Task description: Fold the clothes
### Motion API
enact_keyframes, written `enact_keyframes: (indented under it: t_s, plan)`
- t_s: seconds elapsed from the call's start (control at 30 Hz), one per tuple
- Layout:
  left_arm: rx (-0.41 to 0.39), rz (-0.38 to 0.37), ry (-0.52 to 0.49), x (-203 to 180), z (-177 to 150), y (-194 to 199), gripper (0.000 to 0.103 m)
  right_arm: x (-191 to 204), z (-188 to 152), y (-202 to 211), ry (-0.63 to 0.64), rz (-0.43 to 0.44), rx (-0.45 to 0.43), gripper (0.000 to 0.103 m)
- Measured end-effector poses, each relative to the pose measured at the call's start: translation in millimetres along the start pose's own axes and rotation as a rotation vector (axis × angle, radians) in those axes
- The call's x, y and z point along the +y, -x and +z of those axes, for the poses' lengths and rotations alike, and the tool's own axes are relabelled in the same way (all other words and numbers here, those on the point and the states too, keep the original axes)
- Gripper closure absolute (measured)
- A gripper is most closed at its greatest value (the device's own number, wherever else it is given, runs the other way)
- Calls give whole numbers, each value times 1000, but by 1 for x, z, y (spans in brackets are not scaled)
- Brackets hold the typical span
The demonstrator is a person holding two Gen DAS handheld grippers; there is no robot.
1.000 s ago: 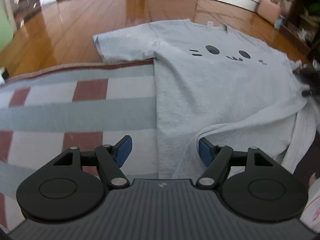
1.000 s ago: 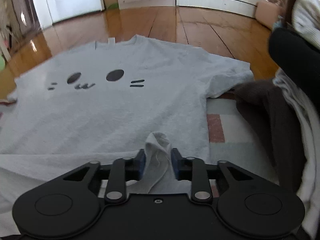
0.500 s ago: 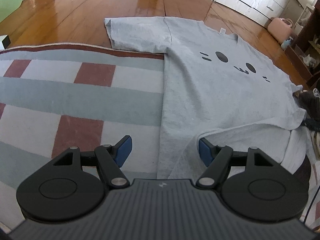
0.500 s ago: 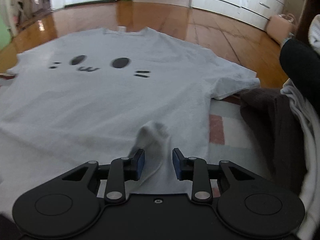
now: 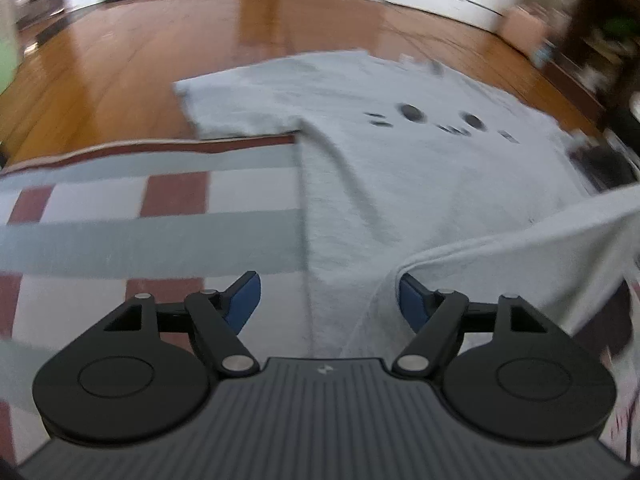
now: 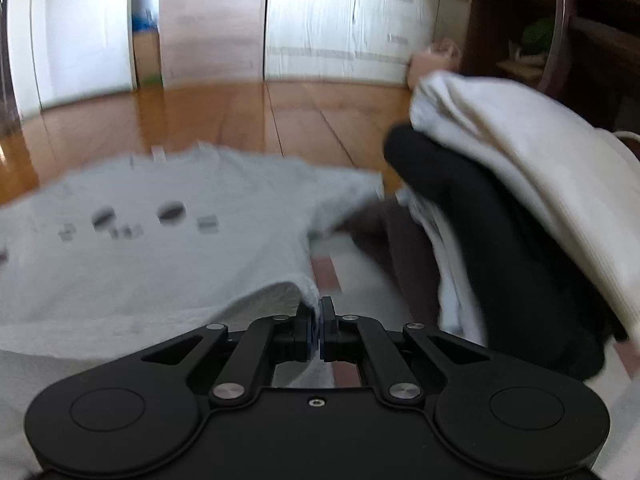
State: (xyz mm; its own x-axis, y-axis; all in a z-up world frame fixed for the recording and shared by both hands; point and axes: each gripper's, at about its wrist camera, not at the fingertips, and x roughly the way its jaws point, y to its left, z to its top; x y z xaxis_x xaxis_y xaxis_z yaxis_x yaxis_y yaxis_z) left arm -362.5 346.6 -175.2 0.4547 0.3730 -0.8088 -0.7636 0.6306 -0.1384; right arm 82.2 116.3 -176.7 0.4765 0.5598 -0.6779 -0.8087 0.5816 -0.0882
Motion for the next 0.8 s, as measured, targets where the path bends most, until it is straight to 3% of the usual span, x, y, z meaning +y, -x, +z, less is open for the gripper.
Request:
enact_keyframes:
  t_s: [0.07,0.17,0.27,0.37,0.43,0.53,0.6,0.67,0.73,0.77,0.8]
  plan:
    - [61,-53,-85,-1,5,0,30,-3,4,-11,36,-20,27,101]
    - [143,-27,-186,4,10,-1,29,-3,17,-20,84,-29,43,101]
    - [191,-40,-185,14,14,4,29,4,28,-24,117,-34,49,100]
    - [192,-4,-115,22,15,13,29,16,30,-30,169,-54,49,100]
    - [169,-62,23,27,14,21,30,20,27,-33,187,-66,55,101]
    - [132,-55,123,18,4,32,30,24,24,-37,193,-68,65,101]
    - [76,40,122,6,-1,44,31,23,24,-40,179,-57,73,101]
    - [-32,125,118,-8,-6,62,32,20,24,-41,159,-45,77,101]
    - [-110,51,104,-21,-9,76,32,19,25,-41,145,-29,77,101]
    - [-121,-8,96,-25,-10,79,32,19,25,-41,143,-22,75,101]
    - [-94,-16,86,-33,-10,73,33,20,25,-41,142,-18,73,101]
